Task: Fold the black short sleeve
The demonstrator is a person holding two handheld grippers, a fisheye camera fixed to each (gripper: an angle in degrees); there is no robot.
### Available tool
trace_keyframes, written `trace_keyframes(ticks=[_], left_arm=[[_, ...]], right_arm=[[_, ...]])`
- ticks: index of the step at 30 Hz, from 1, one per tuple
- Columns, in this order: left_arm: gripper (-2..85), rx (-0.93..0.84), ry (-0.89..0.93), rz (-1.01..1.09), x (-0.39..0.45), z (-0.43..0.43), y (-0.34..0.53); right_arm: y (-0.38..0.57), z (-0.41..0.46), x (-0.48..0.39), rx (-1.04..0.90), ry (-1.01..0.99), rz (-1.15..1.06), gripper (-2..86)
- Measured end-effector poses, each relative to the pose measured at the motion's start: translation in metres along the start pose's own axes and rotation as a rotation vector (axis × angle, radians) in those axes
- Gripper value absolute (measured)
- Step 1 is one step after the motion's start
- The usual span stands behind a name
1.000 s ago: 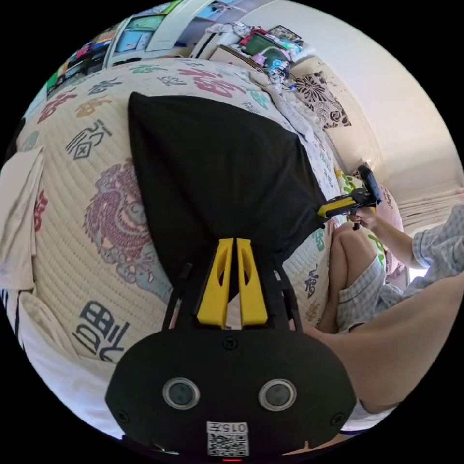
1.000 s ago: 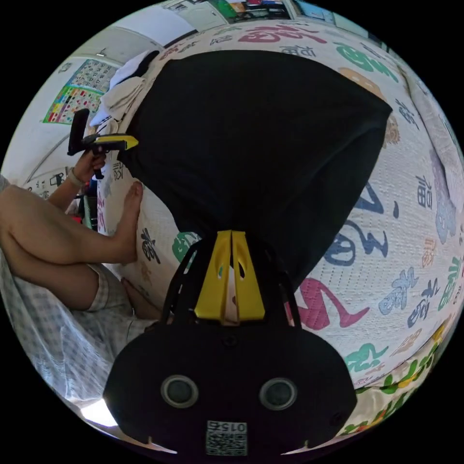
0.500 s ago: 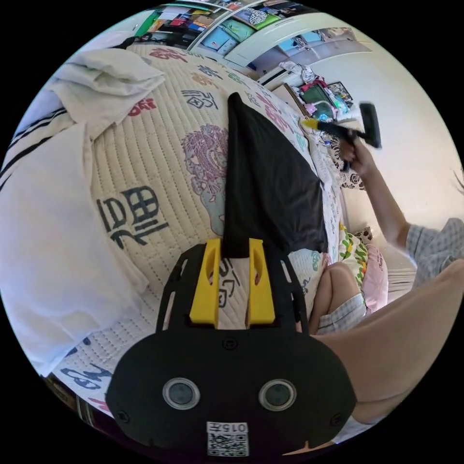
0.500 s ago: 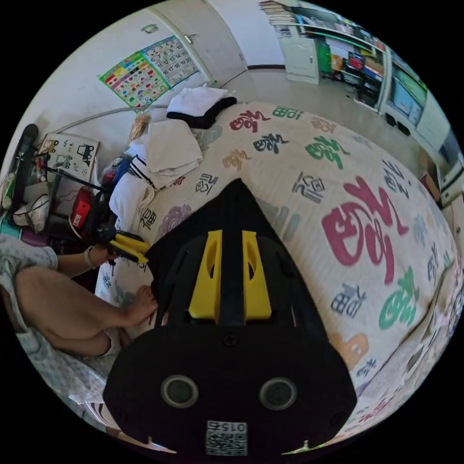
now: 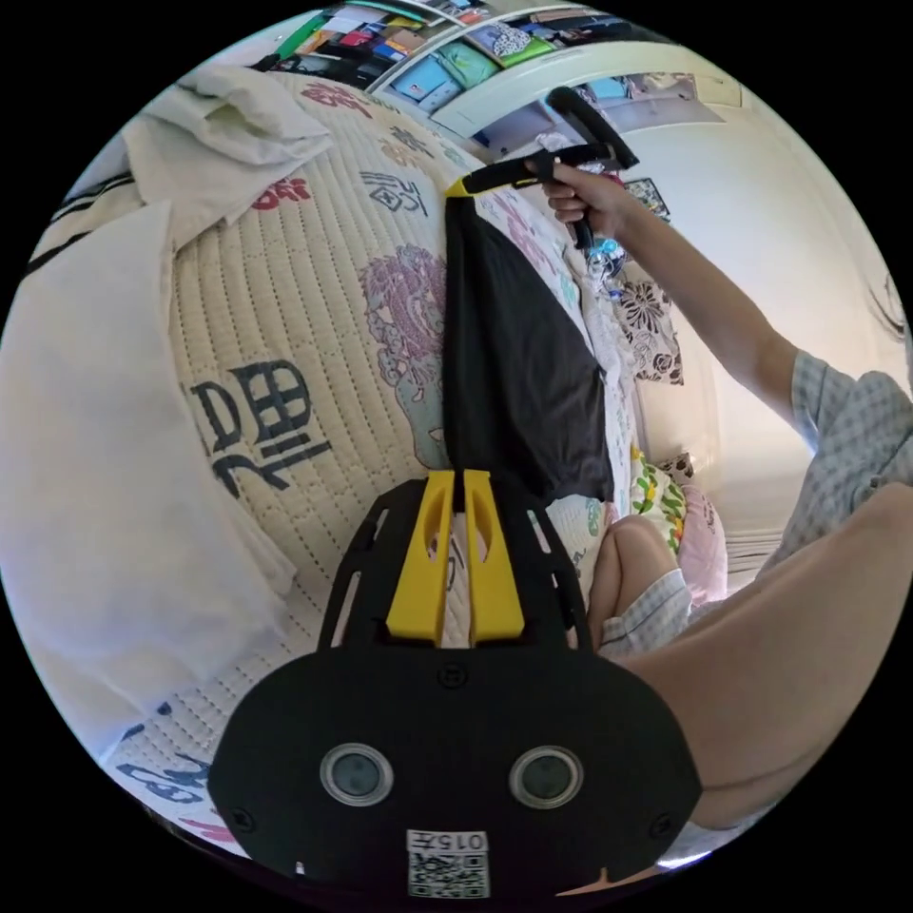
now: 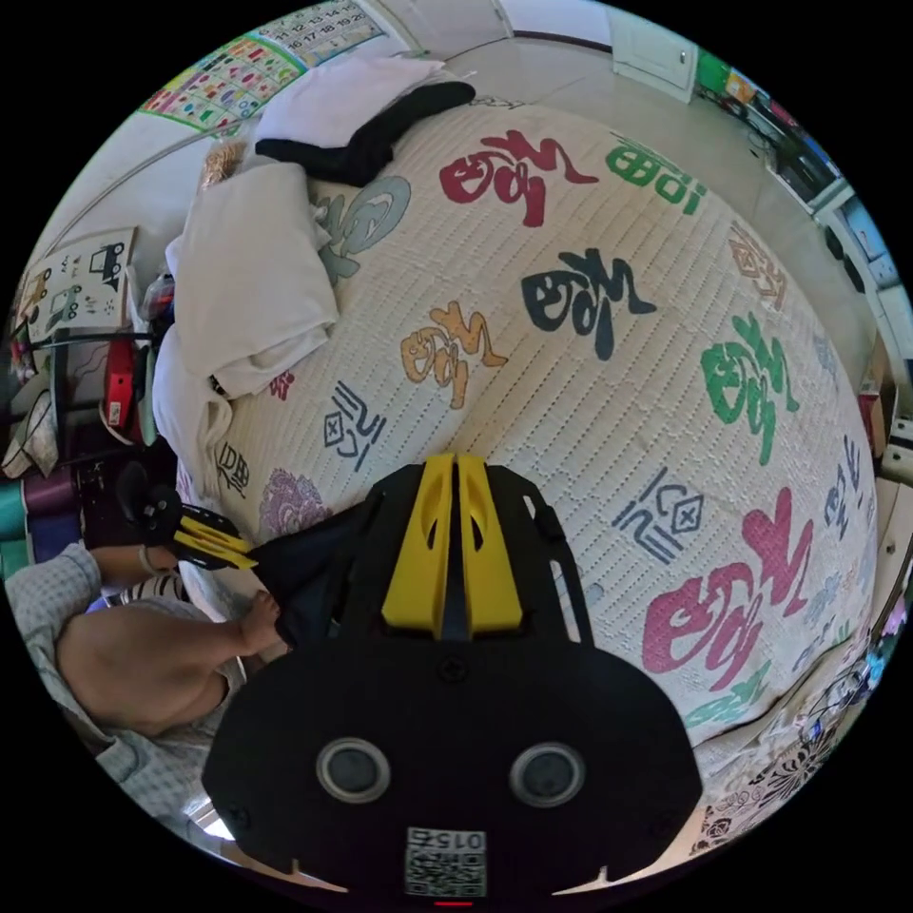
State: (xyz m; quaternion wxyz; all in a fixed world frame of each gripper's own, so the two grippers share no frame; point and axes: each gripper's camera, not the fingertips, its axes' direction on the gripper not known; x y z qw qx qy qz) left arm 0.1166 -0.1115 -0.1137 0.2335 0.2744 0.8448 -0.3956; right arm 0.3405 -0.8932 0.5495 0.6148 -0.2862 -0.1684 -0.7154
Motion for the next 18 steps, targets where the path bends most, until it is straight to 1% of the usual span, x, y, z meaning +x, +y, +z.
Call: trace_keyframes(ticks=[3,5,6,8,9,11,13,15,17,18], left_arm=[[-0.2,0.087,0.022,0.002,-0.016,-0.021,0.006],[-0.5,0.152,0.021,0.009,-0.028,-0.045,0.009],[-0.5,0.169,0.008,0.010,-0.030,-0.052,0.009],[-0.6,0.241,-0.047,0.047,-0.032,-0.081,0.013],[-0.6,0.248,-0.058,0.064,-0.030,-0.086,0.014],[-0.6,0.236,-0.075,0.185,-0.012,-0.097,0.020],[-0.6,0.199,-0.044,0.297,0.008,-0.090,0.026],[-0.6,0.143,-0.008,0.408,0.027,-0.074,0.033],[-0.5,0.052,0.029,0.561,0.053,-0.039,0.040],[-0.5,0.036,0.040,0.601,0.059,-0.029,0.042]], right_arm=[[-0.003,-0.017,0.006,0.064,-0.051,0.035,-0.7],[-0.008,-0.033,0.004,0.100,0.011,0.033,-0.8],[-0.009,-0.038,0.004,0.118,0.018,0.031,-0.8],[-0.008,-0.064,0.005,0.210,-0.038,0.027,-0.8],[-0.005,-0.070,0.005,0.227,-0.044,0.021,-0.8],[0.019,-0.090,0.006,0.278,-0.057,-0.003,-0.8],[0.050,-0.101,0.013,0.325,-0.101,0.003,-0.8],[0.089,-0.109,0.023,0.365,-0.140,0.019,-0.8],[0.147,-0.120,0.039,0.452,-0.173,0.061,-0.8],[0.161,-0.122,0.043,0.472,-0.177,0.077,-0.8]])
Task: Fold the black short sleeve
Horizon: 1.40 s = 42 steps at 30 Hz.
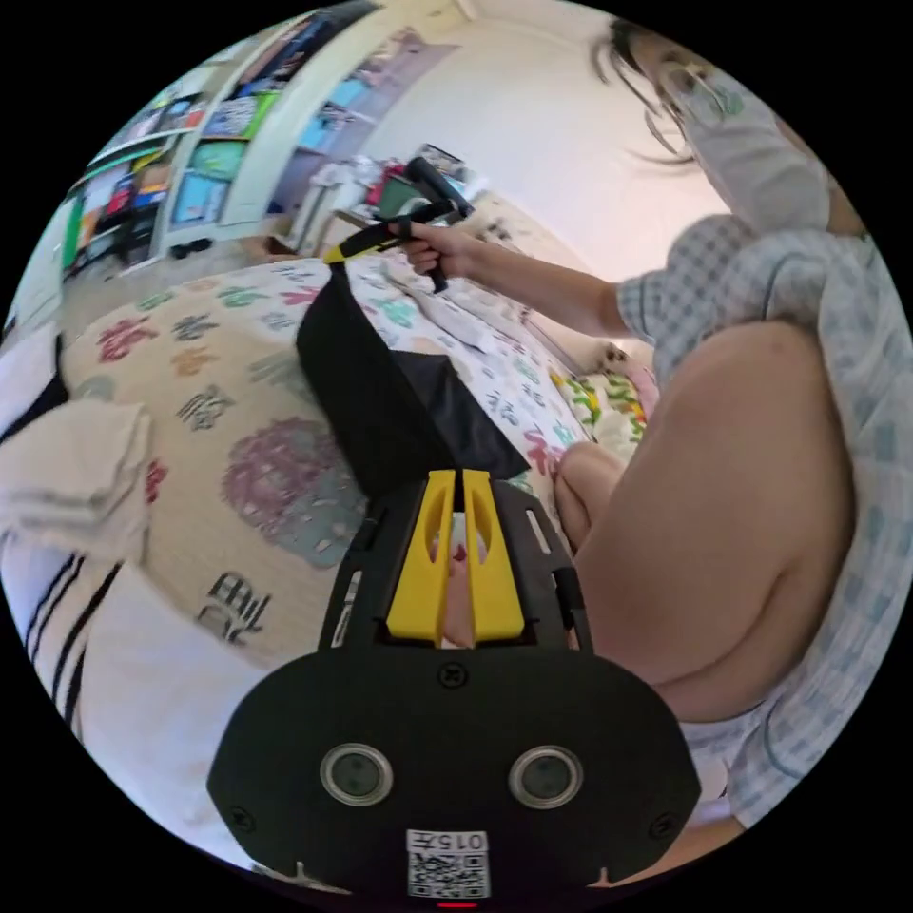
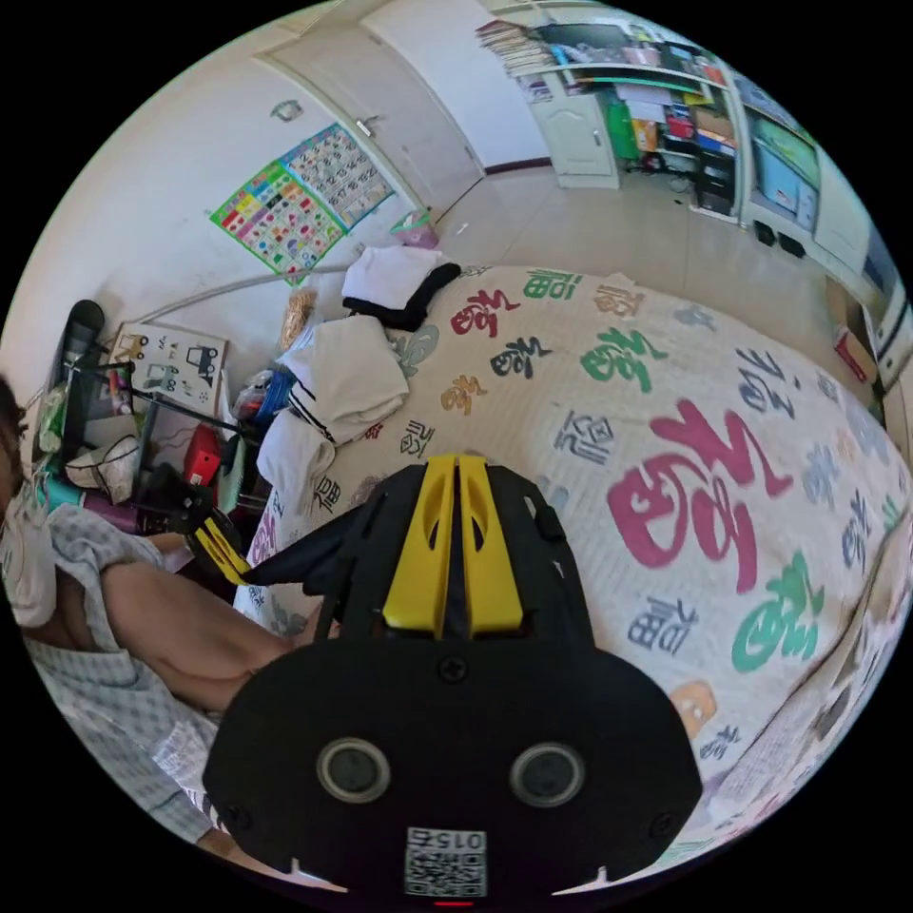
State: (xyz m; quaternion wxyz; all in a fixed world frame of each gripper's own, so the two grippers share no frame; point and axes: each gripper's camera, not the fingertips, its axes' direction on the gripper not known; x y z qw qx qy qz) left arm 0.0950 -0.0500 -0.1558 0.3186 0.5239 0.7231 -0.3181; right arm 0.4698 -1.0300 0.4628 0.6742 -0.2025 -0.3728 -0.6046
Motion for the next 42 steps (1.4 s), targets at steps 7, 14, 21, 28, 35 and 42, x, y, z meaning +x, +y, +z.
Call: trace_keyframes(ticks=[7,14,21,28,35,42], left_arm=[[-0.4,-0.207,0.288,0.343,0.056,0.167,-0.026],[-0.1,-0.359,0.309,0.468,0.088,0.315,-0.038],[2.5,-0.449,0.229,0.460,0.077,0.381,-0.027],[10.9,-0.539,0.304,0.449,0.061,0.407,-0.031],[11.2,-0.358,0.310,0.471,-0.028,0.291,-0.119],[12.0,-0.350,0.028,0.226,-0.212,0.307,-0.223]], right_arm=[[0.135,-0.072,0.056,0.098,0.062,0.200,-0.7],[0.227,-0.091,0.126,0.140,0.096,0.412,-0.5],[0.261,-0.102,0.152,0.179,0.084,0.450,0.1],[0.295,-0.131,0.165,0.298,0.077,0.591,7.7],[0.304,-0.143,0.151,0.279,0.028,0.585,8.7],[0.293,-0.128,0.176,0.272,-0.014,0.702,7.9]])
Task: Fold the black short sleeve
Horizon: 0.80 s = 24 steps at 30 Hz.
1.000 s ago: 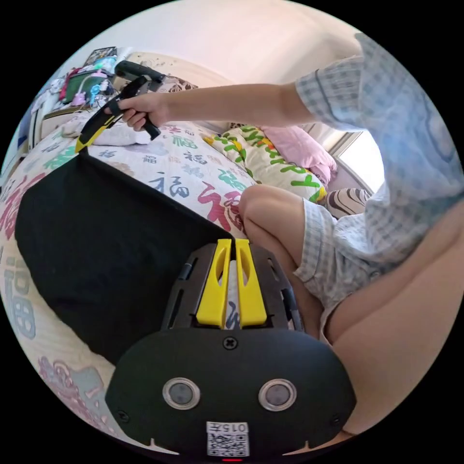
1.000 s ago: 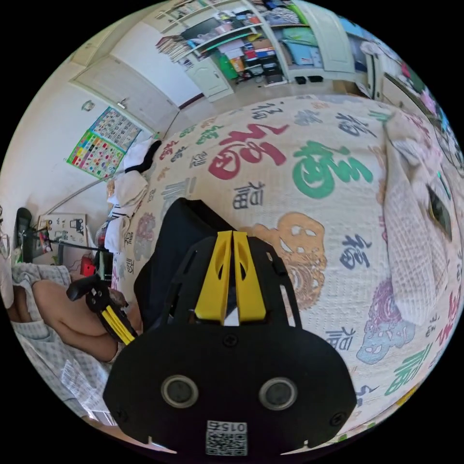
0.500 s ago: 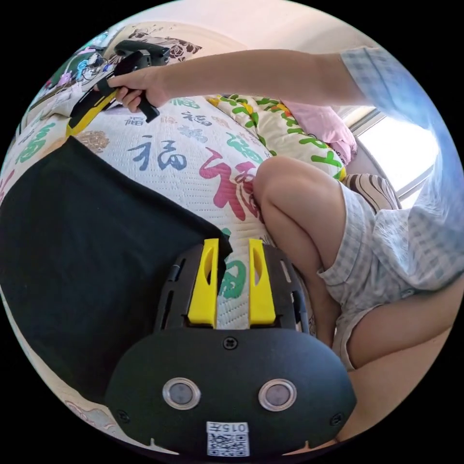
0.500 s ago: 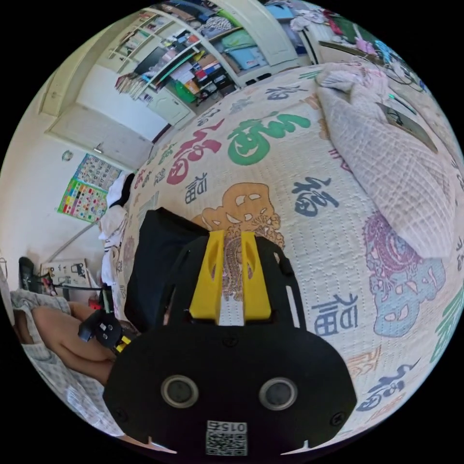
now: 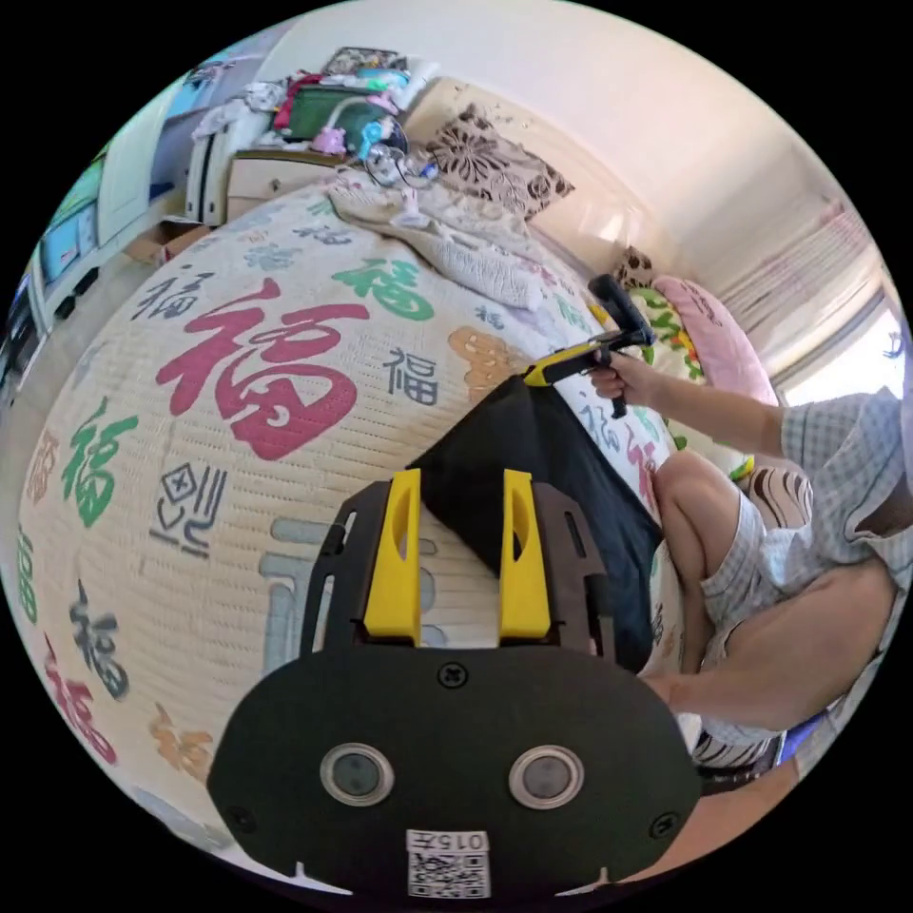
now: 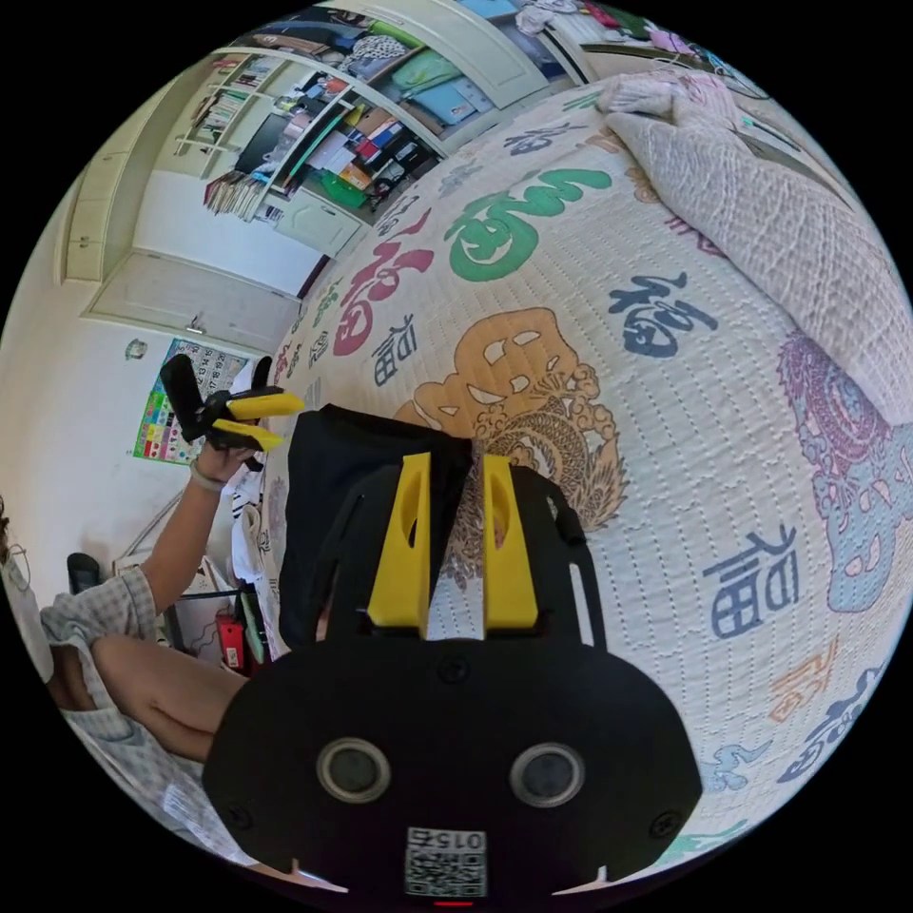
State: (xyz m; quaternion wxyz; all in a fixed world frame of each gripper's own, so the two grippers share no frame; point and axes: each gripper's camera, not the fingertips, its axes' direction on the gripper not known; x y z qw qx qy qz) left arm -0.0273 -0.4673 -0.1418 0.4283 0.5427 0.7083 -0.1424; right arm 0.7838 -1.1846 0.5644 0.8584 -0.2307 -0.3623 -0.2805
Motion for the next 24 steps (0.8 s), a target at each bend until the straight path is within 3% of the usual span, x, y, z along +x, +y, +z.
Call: trace_keyframes(ticks=[3,5,8,14,18,24], left_arm=[[8.4,-0.138,0.045,0.088,-0.023,0.021,-0.032],[1.8,-0.240,0.173,0.111,-0.043,0.029,-0.050],[0.2,-0.285,0.256,0.108,-0.068,0.015,-0.071],[0.8,-0.466,0.239,0.075,-0.103,0.031,-0.101],[3.3,-0.394,0.254,0.038,-0.115,0.011,-0.101],[8.1,-0.086,0.134,-0.085,-0.079,-0.081,-0.020]], right_arm=[[-0.006,-0.002,0.001,0.022,-0.049,0.018,5.2],[-0.010,-0.004,-0.001,0.011,-0.033,0.010,2.8],[-0.017,-0.006,-0.006,-0.012,0.019,-0.021,1.6],[-0.030,0.007,-0.008,-0.037,0.086,0.004,2.1],[-0.031,0.004,-0.013,-0.017,0.101,-0.009,4.6],[-0.015,-0.022,-0.063,0.011,0.217,-0.239,6.1]])
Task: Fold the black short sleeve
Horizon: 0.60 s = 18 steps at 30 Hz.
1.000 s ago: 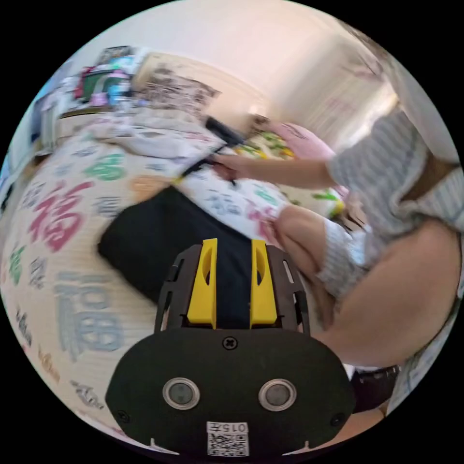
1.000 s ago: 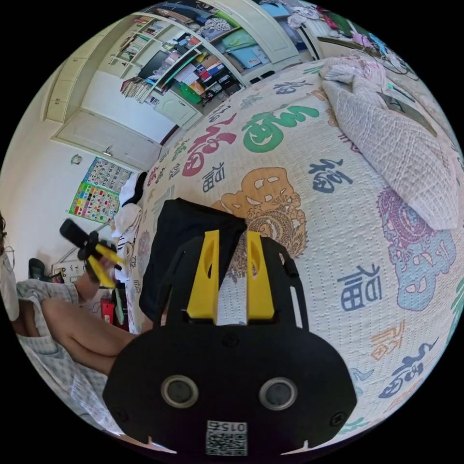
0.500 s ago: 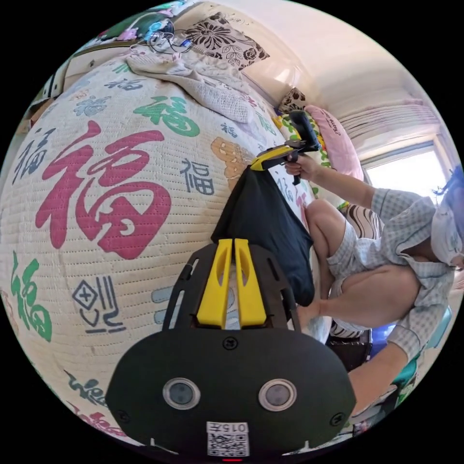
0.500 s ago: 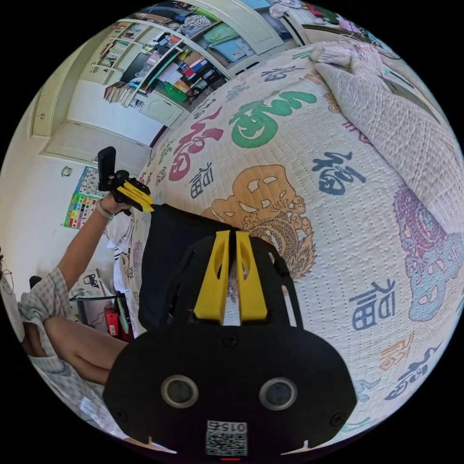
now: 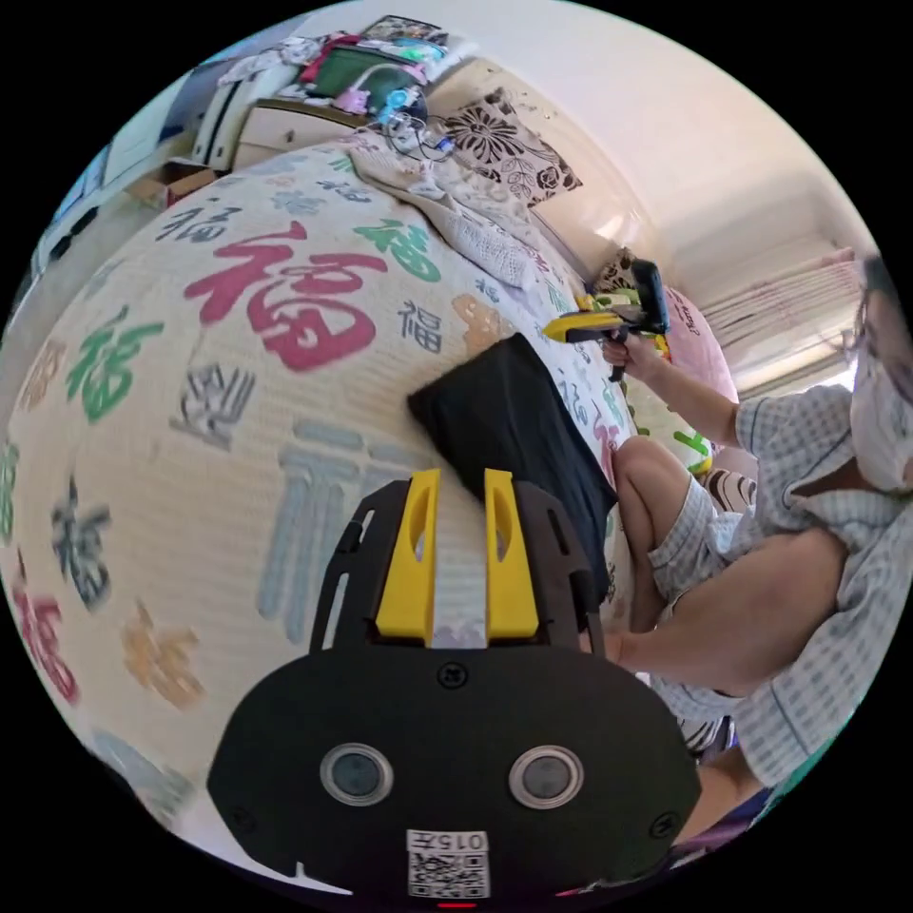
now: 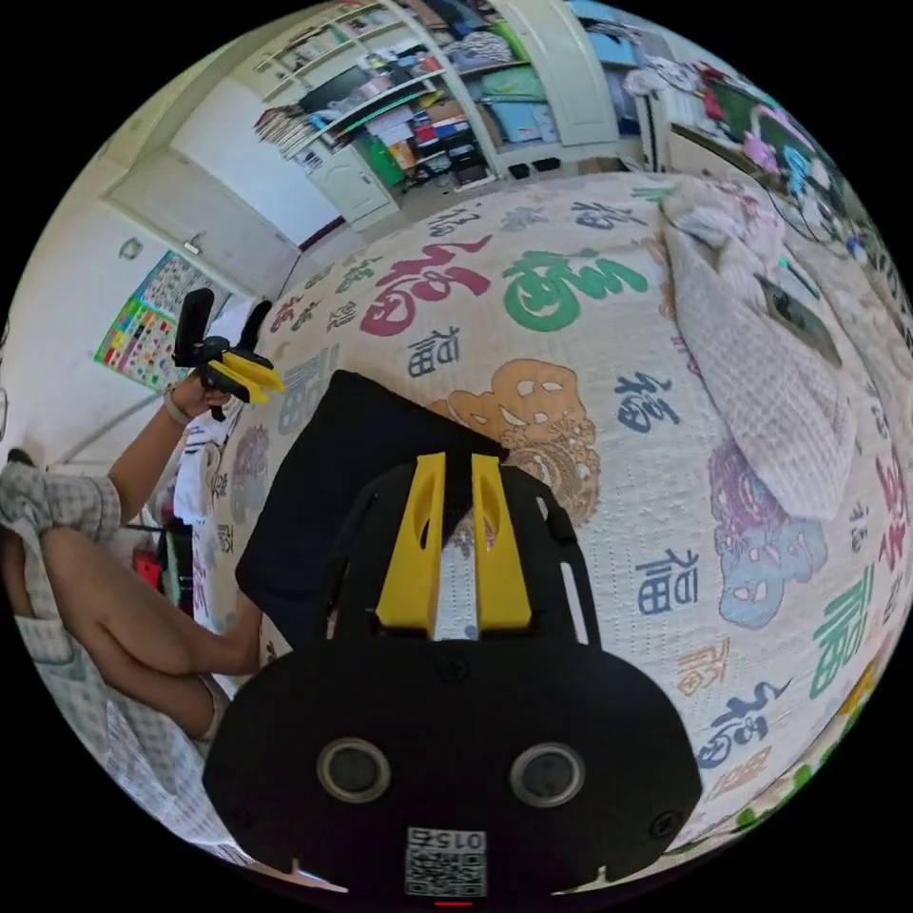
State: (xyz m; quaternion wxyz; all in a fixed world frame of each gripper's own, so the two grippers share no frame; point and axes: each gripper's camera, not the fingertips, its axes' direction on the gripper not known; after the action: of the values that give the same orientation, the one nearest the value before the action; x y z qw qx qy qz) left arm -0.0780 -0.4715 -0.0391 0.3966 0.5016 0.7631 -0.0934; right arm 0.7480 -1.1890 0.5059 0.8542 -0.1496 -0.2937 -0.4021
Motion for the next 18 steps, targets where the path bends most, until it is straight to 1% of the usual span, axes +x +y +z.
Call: trace_keyframes(ticks=[1,3,5,7,8,9,10,12,14,16,18], left_arm=[[8.9,0.018,-0.014,-0.038,0.018,0.001,0.028],[9.5,0.021,0.019,-0.100,0.045,0.015,0.067],[10.0,-0.004,0.083,-0.202,0.073,0.044,0.112],[10.1,0.040,0.139,-0.271,0.090,0.060,0.138],[10.2,0.072,0.173,-0.314,0.097,0.068,0.149],[10.3,0.079,0.186,-0.325,0.100,0.072,0.152],[10.4,0.082,0.197,-0.346,0.104,0.078,0.155],[10.0,0.094,0.210,-0.347,0.108,0.084,0.154],[5.7,0.077,0.229,-0.329,0.113,0.089,0.147],[0.8,0.080,0.209,-0.319,0.116,0.087,0.145],[0.1,0.120,0.197,-0.321,0.118,0.078,0.148]], right_arm=[[-0.011,0.002,-0.014,-0.016,-0.013,-0.069,6.8],[-0.038,0.011,-0.038,-0.054,-0.055,-0.167,7.8],[-0.078,0.034,-0.071,-0.088,-0.115,-0.271,8.4],[-0.107,0.062,-0.092,-0.157,-0.139,-0.315,9.2],[-0.124,0.084,-0.104,-0.230,-0.135,-0.319,9.5],[-0.131,0.094,-0.109,-0.268,-0.131,-0.317,9.5],[-0.143,0.114,-0.117,-0.347,-0.121,-0.312,8.9],[-0.154,0.136,-0.124,-0.425,-0.090,-0.299,6.3],[-0.163,0.147,-0.129,-0.436,-0.049,-0.277,1.3],[-0.169,0.147,-0.128,-0.420,-0.070,-0.240,-0.1],[-0.175,0.144,-0.123,-0.393,-0.066,-0.180,-0.4]])
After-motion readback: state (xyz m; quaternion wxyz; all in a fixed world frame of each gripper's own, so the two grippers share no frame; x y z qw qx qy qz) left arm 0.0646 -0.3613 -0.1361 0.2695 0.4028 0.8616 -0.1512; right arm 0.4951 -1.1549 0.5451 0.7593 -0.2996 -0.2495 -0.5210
